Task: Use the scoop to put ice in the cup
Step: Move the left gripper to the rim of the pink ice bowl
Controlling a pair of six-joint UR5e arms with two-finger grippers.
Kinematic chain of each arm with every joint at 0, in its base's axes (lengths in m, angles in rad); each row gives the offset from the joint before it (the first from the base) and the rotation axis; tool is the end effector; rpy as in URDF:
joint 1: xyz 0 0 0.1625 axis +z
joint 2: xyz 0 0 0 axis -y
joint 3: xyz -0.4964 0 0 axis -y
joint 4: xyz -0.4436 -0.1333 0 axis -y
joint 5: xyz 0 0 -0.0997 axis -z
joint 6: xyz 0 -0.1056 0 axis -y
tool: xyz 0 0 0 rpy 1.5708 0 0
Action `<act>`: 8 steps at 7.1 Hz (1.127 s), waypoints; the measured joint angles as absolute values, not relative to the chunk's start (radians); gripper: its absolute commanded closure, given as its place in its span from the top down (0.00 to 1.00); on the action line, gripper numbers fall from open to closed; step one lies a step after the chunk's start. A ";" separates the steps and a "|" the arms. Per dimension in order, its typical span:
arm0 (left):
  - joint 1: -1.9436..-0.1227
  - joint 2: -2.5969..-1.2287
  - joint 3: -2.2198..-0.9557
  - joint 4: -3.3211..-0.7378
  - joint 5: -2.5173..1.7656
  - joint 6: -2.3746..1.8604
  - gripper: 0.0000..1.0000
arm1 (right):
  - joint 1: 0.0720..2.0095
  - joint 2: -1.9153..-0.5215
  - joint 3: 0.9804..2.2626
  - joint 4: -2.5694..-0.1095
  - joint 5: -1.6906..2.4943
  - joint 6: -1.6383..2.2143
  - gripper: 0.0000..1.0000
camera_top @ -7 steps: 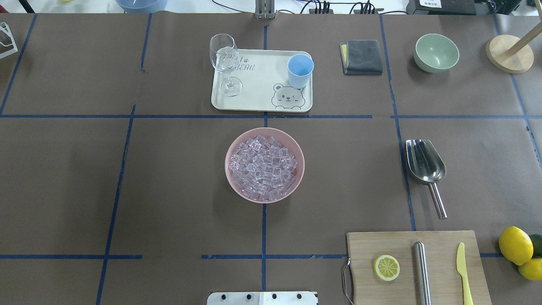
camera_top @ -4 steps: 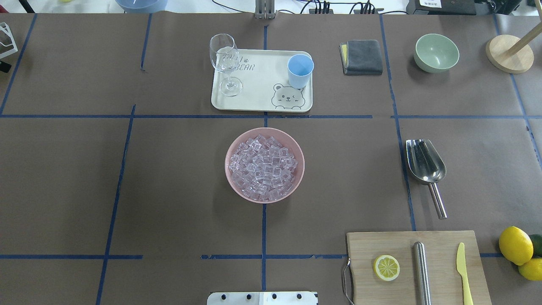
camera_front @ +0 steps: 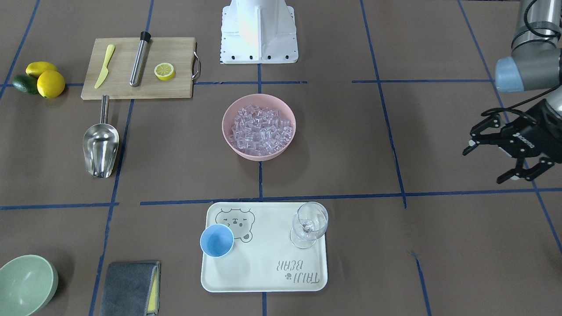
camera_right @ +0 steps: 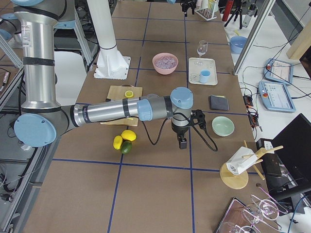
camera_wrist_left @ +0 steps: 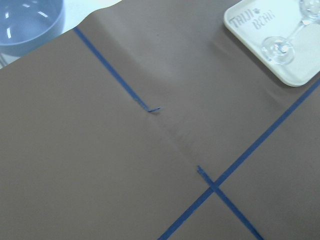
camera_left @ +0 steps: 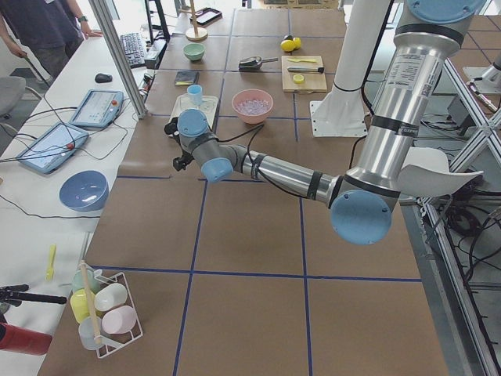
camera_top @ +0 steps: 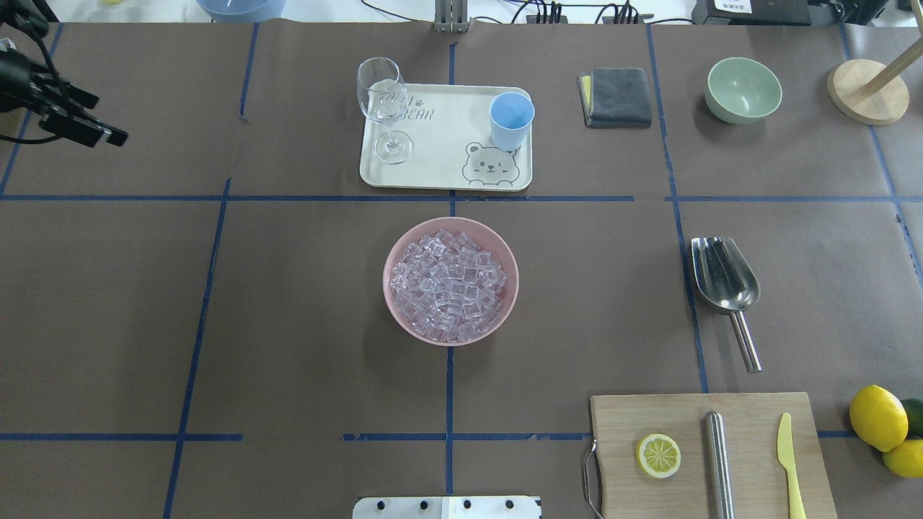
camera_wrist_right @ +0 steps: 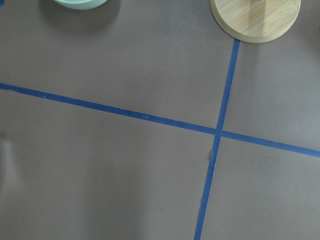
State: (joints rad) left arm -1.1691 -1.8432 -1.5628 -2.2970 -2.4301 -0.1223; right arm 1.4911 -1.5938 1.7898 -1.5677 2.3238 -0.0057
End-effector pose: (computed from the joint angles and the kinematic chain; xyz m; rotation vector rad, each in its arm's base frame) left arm 0.2145 -0.6413 0.4791 0.7008 1.0126 0.6682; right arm 0.0182 -0.5398 0.6282 0.1618 -0.7576 -0.1560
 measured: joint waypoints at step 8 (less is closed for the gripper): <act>-0.594 -1.973 -1.543 -2.644 -1.979 -0.089 1.00 | 1.467 -1.593 1.803 -1.565 2.343 -0.005 1.00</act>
